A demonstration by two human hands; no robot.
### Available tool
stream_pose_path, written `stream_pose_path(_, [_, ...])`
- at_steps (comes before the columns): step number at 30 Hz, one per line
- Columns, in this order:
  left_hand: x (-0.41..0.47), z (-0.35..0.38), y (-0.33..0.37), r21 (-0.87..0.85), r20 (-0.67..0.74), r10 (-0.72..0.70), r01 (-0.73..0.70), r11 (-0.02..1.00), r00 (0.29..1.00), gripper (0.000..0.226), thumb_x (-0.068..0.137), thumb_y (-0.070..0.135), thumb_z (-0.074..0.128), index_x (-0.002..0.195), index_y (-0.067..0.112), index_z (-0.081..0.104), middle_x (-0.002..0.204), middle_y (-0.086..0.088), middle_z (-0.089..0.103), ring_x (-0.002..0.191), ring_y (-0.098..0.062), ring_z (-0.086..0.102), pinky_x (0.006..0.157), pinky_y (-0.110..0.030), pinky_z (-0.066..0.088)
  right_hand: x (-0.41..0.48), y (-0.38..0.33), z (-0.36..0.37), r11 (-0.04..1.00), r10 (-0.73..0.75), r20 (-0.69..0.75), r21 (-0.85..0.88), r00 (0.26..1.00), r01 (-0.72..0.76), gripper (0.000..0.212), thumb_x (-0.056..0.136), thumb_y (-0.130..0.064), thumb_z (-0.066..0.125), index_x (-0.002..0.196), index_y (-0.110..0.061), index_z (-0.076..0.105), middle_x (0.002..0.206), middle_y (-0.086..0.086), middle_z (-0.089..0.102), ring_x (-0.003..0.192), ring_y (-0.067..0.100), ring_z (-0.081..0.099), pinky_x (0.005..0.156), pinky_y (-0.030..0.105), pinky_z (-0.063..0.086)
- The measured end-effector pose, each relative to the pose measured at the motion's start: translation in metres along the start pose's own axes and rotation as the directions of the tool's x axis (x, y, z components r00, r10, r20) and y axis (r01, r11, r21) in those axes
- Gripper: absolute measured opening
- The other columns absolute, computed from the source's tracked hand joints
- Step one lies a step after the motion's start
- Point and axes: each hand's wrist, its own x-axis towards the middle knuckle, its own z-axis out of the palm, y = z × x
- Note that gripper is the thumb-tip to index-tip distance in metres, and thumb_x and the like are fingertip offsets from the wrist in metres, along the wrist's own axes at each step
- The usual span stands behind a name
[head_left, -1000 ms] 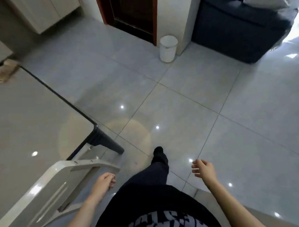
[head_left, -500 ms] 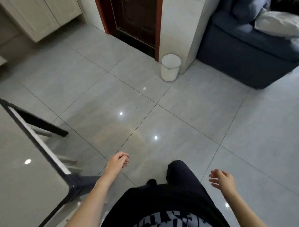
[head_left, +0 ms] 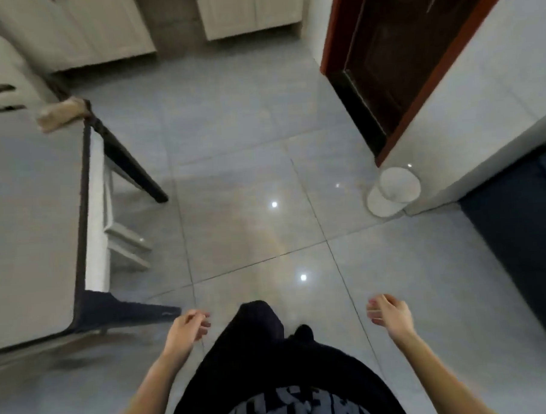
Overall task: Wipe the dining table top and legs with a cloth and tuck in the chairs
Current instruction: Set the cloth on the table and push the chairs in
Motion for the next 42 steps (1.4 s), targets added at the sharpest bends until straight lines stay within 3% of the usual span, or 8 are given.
stream_pose_path(3, [-0.01, 0.004, -0.009, -0.115, -0.087, -0.094, 0.084, 0.99, 0.992, 0.021, 0.096, 0.009, 0.049, 0.087, -0.001, 0.065, 0.073, -0.016, 0.062, 0.062, -0.026, 0.054, 0.058, -0.03, 0.04, 0.044, -0.054, 0.027, 0.993, -0.051, 0.131, -0.103, 0.99, 0.064, 0.016, 0.09, -0.005, 0.053, 0.081, -0.001, 0.065, 0.072, 0.014, 0.063, 0.061, 0.027, 0.058, 0.058, 0.029, 0.045])
stream_pose_path(9, [0.027, 0.02, 0.005, -0.258, -0.108, -0.236, 0.202, 0.945, 0.966, 0.018, 0.092, 0.006, 0.053, 0.088, -0.006, 0.065, 0.07, -0.016, 0.058, 0.058, -0.024, 0.051, 0.056, -0.029, 0.037, 0.114, -0.144, 0.105, 0.956, -0.094, 0.305, -0.237, 0.948, 0.171, 0.015, 0.091, -0.01, 0.056, 0.081, -0.005, 0.066, 0.07, 0.009, 0.065, 0.061, 0.023, 0.061, 0.059, 0.028, 0.048])
stream_pose_path(13, [0.085, 0.014, 0.065, -0.308, -0.103, -0.209, 0.169, 0.936, 0.972, 0.016, 0.091, 0.008, 0.054, 0.085, -0.001, 0.066, 0.072, -0.017, 0.06, 0.06, -0.025, 0.053, 0.061, -0.031, 0.039, 0.146, -0.199, 0.142, 0.954, -0.094, 0.313, -0.244, 0.945, 0.176, 0.02, 0.094, -0.002, 0.046, 0.086, 0.001, 0.065, 0.072, 0.013, 0.064, 0.06, 0.025, 0.059, 0.054, 0.026, 0.046])
stream_pose_path(21, [0.191, -0.014, 0.237, -0.333, -0.114, -0.076, 0.034, 0.942, 0.991, 0.021, 0.094, 0.007, 0.049, 0.083, 0.005, 0.067, 0.072, -0.011, 0.062, 0.064, -0.025, 0.054, 0.06, -0.03, 0.041, 0.185, -0.31, 0.18, 0.952, -0.09, 0.245, -0.264, 0.965, 0.155, 0.02, 0.094, -0.001, 0.046, 0.086, 0.006, 0.063, 0.078, 0.02, 0.064, 0.069, 0.032, 0.061, 0.063, 0.035, 0.05])
stream_pose_path(27, [0.265, -0.017, 0.322, -0.346, -0.127, -0.06, 0.012, 0.938, 0.99, 0.02, 0.093, 0.006, 0.049, 0.085, 0.003, 0.067, 0.073, -0.011, 0.062, 0.063, -0.022, 0.054, 0.059, -0.028, 0.04, 0.24, -0.397, 0.229, 0.953, -0.067, 0.261, -0.27, 0.963, 0.14, 0.017, 0.095, -0.002, 0.047, 0.088, 0.004, 0.062, 0.08, 0.019, 0.063, 0.069, 0.033, 0.062, 0.064, 0.035, 0.05])
stream_pose_path(30, [0.301, -0.019, 0.352, -0.403, -0.163, -0.102, 0.028, 0.915, 0.981, 0.021, 0.093, 0.003, 0.046, 0.086, 0.003, 0.066, 0.073, -0.011, 0.061, 0.061, -0.022, 0.052, 0.058, -0.028, 0.039, 0.276, -0.457, 0.271, 0.931, -0.101, 0.326, -0.302, 0.94, 0.205, 0.02, 0.096, -0.001, 0.045, 0.084, 0.002, 0.06, 0.078, 0.018, 0.061, 0.067, 0.031, 0.059, 0.062, 0.034, 0.049])
stream_pose_path(36, [0.336, -0.032, 0.412, -0.544, -0.284, -0.218, 0.03, 0.838, 0.934, 0.023, 0.095, 0.003, 0.043, 0.088, 0.001, 0.065, 0.074, -0.011, 0.062, 0.064, -0.023, 0.054, 0.06, -0.028, 0.041, 0.319, -0.601, 0.376, 0.813, -0.201, 0.518, -0.385, 0.832, 0.437, 0.022, 0.096, -0.002, 0.046, 0.082, 0.002, 0.064, 0.072, 0.017, 0.061, 0.053, 0.02, 0.056, 0.045, 0.019, 0.047])
stream_pose_path(42, [0.347, -0.057, 0.437, -0.66, -0.433, -0.317, -0.057, 0.749, 0.844, 0.022, 0.092, 0.005, 0.047, 0.086, 0.009, 0.068, 0.078, -0.011, 0.066, 0.073, -0.025, 0.059, 0.071, -0.035, 0.045, 0.289, -0.695, 0.501, 0.662, -0.195, 0.798, -0.322, 0.571, 0.677, 0.021, 0.095, -0.005, 0.051, 0.08, -0.006, 0.066, 0.072, 0.015, 0.064, 0.06, 0.024, 0.059, 0.057, 0.028, 0.05])
